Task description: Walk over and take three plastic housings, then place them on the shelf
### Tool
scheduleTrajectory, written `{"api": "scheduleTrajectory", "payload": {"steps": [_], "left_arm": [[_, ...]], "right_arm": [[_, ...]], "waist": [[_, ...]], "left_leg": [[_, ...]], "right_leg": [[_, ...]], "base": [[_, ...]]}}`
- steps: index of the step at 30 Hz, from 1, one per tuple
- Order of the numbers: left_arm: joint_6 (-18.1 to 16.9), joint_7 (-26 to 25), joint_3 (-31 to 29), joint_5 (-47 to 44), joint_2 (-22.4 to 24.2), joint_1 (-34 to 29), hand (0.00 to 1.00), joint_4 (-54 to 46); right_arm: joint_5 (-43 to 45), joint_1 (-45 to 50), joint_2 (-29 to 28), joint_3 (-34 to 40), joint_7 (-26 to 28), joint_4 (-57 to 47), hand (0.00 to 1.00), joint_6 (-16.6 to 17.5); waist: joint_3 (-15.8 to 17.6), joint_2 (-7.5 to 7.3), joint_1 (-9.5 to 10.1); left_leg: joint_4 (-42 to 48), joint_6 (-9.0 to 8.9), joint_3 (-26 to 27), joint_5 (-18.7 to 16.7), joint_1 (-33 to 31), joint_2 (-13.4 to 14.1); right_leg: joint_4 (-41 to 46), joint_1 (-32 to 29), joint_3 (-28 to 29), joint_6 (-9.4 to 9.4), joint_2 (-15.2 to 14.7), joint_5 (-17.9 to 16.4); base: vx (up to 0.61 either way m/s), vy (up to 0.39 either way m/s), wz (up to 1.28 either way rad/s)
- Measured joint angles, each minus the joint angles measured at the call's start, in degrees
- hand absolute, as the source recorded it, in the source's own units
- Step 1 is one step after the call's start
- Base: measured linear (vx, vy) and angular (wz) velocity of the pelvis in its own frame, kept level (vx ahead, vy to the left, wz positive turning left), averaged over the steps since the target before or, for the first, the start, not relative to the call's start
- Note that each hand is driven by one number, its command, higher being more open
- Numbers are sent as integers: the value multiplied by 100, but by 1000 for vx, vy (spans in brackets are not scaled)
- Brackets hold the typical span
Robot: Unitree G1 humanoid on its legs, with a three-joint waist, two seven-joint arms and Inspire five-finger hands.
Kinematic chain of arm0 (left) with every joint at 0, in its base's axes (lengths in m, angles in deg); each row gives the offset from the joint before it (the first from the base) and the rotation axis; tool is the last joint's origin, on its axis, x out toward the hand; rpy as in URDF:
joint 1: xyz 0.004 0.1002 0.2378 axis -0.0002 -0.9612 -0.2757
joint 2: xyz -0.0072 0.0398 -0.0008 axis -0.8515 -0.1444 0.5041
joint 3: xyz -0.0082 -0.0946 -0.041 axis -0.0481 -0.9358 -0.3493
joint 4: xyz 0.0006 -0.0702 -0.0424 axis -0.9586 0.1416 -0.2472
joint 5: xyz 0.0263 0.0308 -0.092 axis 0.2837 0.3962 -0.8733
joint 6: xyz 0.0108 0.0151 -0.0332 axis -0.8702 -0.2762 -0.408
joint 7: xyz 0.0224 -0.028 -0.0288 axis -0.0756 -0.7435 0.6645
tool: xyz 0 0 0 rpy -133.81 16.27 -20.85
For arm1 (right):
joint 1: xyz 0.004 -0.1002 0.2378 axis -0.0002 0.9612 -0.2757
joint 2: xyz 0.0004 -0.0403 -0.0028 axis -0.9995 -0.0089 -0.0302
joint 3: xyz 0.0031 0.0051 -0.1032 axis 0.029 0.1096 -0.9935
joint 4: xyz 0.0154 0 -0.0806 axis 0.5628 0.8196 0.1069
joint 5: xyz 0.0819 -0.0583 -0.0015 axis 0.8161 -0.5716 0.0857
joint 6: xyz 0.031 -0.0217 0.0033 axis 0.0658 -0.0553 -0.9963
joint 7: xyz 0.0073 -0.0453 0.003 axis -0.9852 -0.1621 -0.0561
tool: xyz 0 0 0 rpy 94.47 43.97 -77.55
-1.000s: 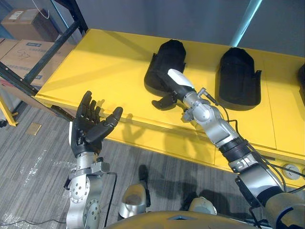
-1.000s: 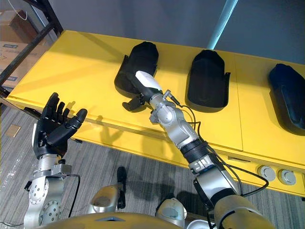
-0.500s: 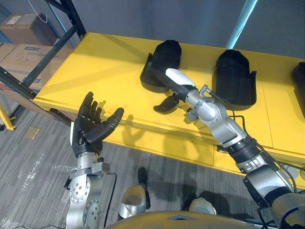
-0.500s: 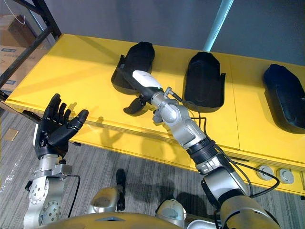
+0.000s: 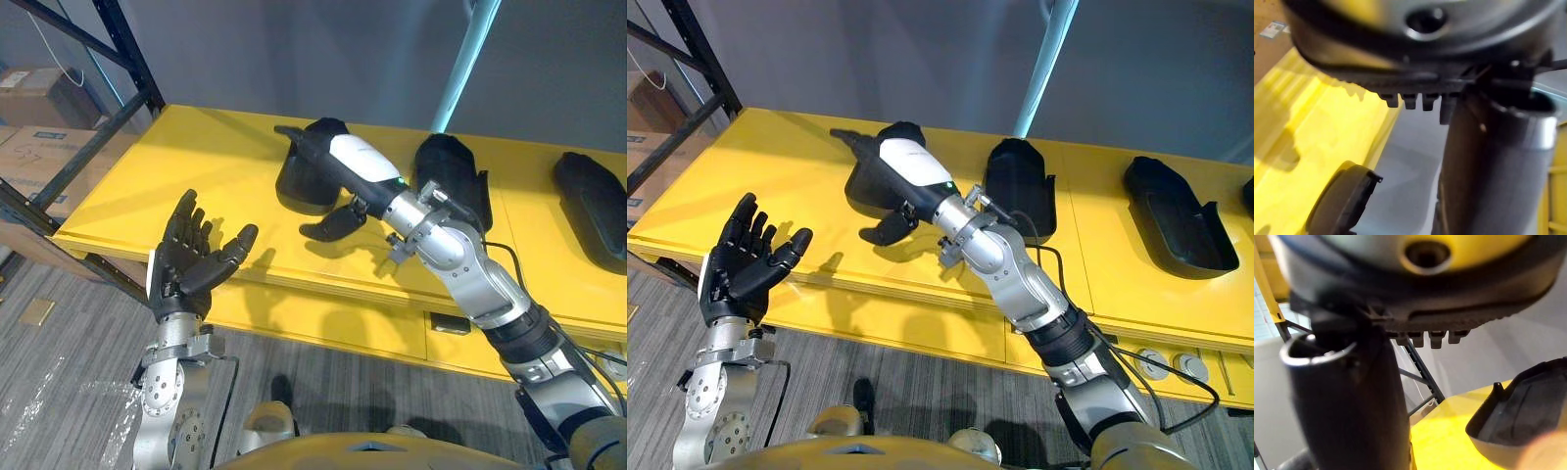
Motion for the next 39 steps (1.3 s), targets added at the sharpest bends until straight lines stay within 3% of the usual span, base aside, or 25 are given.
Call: {"api": "scheduleTrajectory", "payload": {"steps": [3,9,15,26,39], "left_arm": [[156,22,1,11,-42,15,100,0],[298,32,1,17,-88,31,100,0],[315,39,5,18,-82,18,100,4],[309,119,4,17,-68,-18,100,14],[314,209,-14,17,66,-14,100,14]], "right_arm": [[145,42,9,-62,313,8,100,-25],[238,10,-28,-245,393,488,100,-45],[176,-356,-74,-247,45,1750,100,-60],[-48,-1039,-463,-330,-112,2657,100,-45],[158,-1465,-228,-1029,915,2954,100,-1]], "waist": [[-30,0,-5],[-132,-45,50],[-130,-30,163],[-116,8,242],[-93,44,191]], "left_leg": [[0,7,24,5,-4,16],[-1,1,-5,14,-1,38],[-2,-24,-98,38,-66,38],[4,8,-262,110,-254,35],[1,-64,-279,88,-204,63]], "right_leg": [[-99,19,11,-11,39,65],[-186,71,-18,-25,89,104],[-195,59,-107,-46,97,108],[-232,-2,-267,-81,132,107],[-63,-10,-269,-111,80,17]], "base": [[6,-7,-3],[3,-5,1],[-23,6,7],[15,-11,8],[5,-2,1]]}}
